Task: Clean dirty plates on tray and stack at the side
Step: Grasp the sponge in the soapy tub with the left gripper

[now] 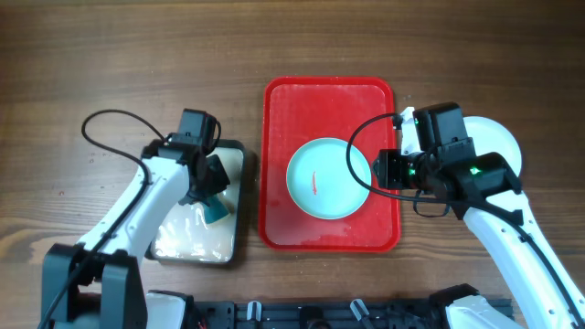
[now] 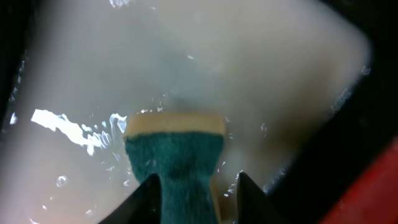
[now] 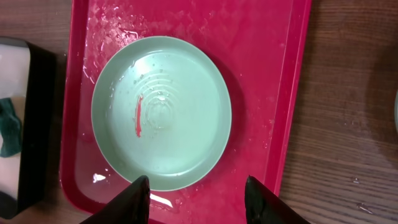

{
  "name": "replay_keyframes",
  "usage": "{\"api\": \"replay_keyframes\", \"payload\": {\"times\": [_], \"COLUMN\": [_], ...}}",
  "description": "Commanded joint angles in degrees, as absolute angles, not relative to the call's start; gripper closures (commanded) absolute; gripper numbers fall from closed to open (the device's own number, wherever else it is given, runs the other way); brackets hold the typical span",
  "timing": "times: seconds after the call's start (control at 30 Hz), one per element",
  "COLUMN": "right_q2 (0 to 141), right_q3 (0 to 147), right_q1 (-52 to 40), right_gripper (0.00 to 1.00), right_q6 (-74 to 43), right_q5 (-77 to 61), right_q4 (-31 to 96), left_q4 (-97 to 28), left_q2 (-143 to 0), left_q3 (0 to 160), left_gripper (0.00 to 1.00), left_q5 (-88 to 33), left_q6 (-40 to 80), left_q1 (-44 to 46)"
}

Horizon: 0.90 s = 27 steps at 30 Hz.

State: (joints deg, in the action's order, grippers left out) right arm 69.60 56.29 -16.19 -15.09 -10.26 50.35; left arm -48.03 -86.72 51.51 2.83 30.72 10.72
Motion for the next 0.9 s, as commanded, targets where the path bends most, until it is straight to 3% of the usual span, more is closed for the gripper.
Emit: {"api": "replay_keyframes", "payload": {"times": [0.0,0.13,0.23,0.33,0.57,0.6,0.7,0.73,0.83,0.87], "right_q2": [69.9,69.9,69.9,69.9,69.9,69.9,69.9,69.9,69.9,69.9], "right_q3": [56.9,56.9,56.9,56.9,56.9,56.9,56.9,56.9,56.9,56.9], "right_q1": [-16.0,-16.0,-16.0,-16.0,-16.0,-16.0,-16.0,-16.0,-16.0,-16.0], "right_gripper": [0.51,0.50,0.50,0.50,0.50,0.50,0.50,0.50,0.50,0.50], "right_q6": [-15.4,-15.4,-15.4,-15.4,-15.4,-15.4,-15.4,-15.4,-15.4,-15.4], "right_q5": [-10.5,-10.5,-10.3,-10.3,-10.3,-10.3,-10.3,-10.3,-10.3,-10.3], "right_q4": [50.4,50.2,50.2,50.1,50.3,50.3,50.4,50.4,50.5,50.6], "left_q4": [-53.7,-58.6,-50.0,-39.9,-47.4,-49.3,-54.9,-55.2,-56.4,-55.5], "left_q2": [-84.2,-84.4,-84.4,-84.4,-84.4,-84.4,-84.4,-84.4,-84.5,-84.5], "left_q3": [55.4,52.0,42.9,35.7,45.2,47.2,51.6,51.6,50.6,48.4], "left_gripper": [0.45,0.47,0.66,0.96,0.96,0.91,0.63,0.59,0.59,0.67], "left_q5": [-0.8,-2.1,-3.9,-8.4,-8.0,-8.1,-7.2,-6.5,-1.9,0.6], "left_q6": [29.6,35.5,38.0,38.0,35.6,34.2,32.1,32.2,33.4,36.7], "left_q1": [10.6,10.6,10.6,10.6,8.1,7.9,7.9,7.9,7.9,7.9]}}
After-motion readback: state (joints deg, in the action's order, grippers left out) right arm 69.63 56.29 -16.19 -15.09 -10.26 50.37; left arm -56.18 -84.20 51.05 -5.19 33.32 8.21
